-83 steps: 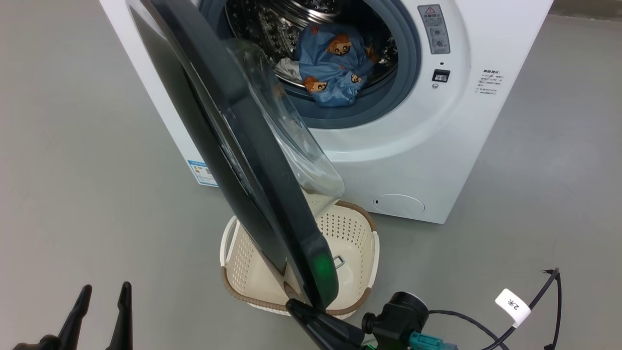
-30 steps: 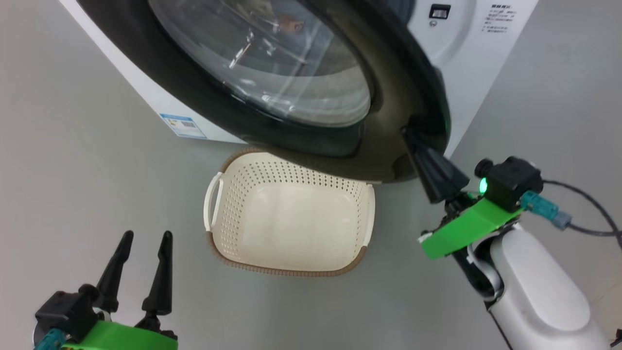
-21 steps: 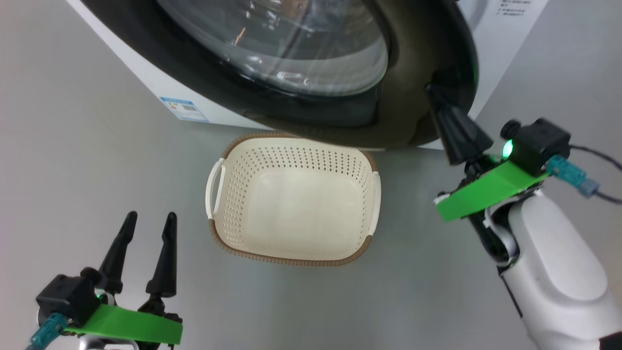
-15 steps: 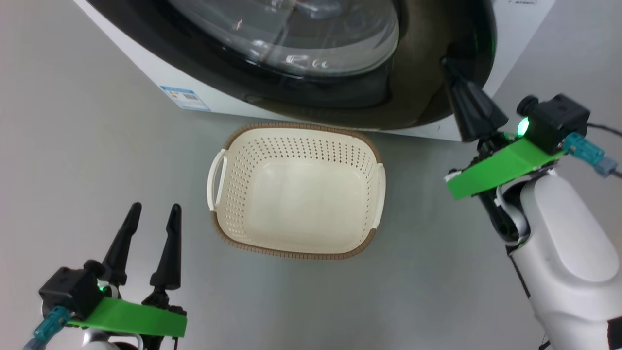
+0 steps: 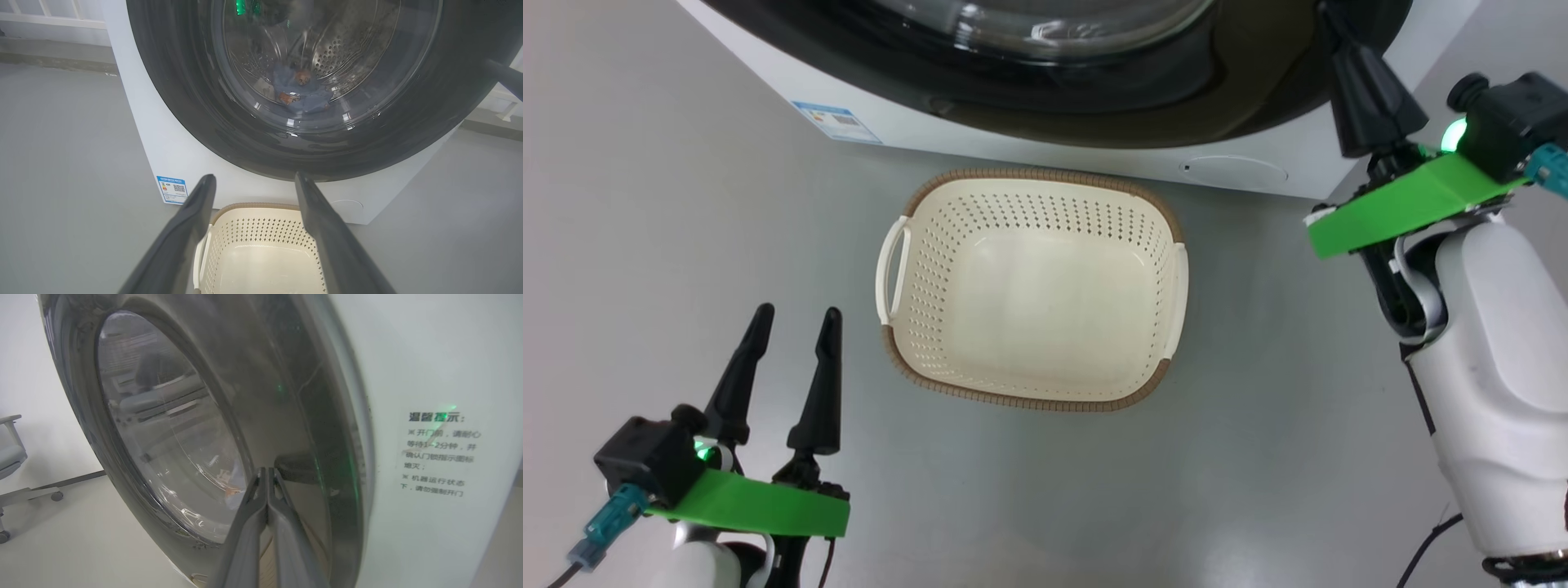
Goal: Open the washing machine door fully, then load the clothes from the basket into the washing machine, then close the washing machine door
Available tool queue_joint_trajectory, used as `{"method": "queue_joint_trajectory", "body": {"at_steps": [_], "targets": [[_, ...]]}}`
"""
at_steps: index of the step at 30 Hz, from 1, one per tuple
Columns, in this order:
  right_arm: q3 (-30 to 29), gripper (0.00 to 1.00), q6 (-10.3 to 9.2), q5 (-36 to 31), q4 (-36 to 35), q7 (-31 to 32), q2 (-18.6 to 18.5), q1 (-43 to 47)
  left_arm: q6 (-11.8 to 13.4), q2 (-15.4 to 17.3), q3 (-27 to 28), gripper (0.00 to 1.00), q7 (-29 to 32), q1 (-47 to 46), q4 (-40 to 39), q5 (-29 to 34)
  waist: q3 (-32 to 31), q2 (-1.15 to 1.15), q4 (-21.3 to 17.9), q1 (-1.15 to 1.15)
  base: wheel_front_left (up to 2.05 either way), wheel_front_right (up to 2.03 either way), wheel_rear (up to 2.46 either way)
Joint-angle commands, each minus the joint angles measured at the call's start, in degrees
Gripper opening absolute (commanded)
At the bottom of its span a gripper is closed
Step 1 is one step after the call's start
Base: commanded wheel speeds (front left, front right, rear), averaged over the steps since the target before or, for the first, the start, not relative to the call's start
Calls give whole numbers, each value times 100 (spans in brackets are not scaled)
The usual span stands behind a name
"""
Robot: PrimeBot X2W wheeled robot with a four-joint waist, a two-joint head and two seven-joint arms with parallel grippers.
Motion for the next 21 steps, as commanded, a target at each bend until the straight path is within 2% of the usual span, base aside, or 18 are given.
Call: {"method": "queue_joint_trajectory", "body": {"at_steps": [1, 21], "targets": [[31, 0, 6, -31, -85, -28, 110, -118, -9, 143, 179, 100, -37, -130, -140, -17, 62, 0, 19, 0, 0, 0, 0], [-129, 0, 6, -135, -14, -28, 222, -332, -9, 206, 71, 100, -37, -278, -99, -51, 120, 0, 1, 0, 0, 0, 0]]}}
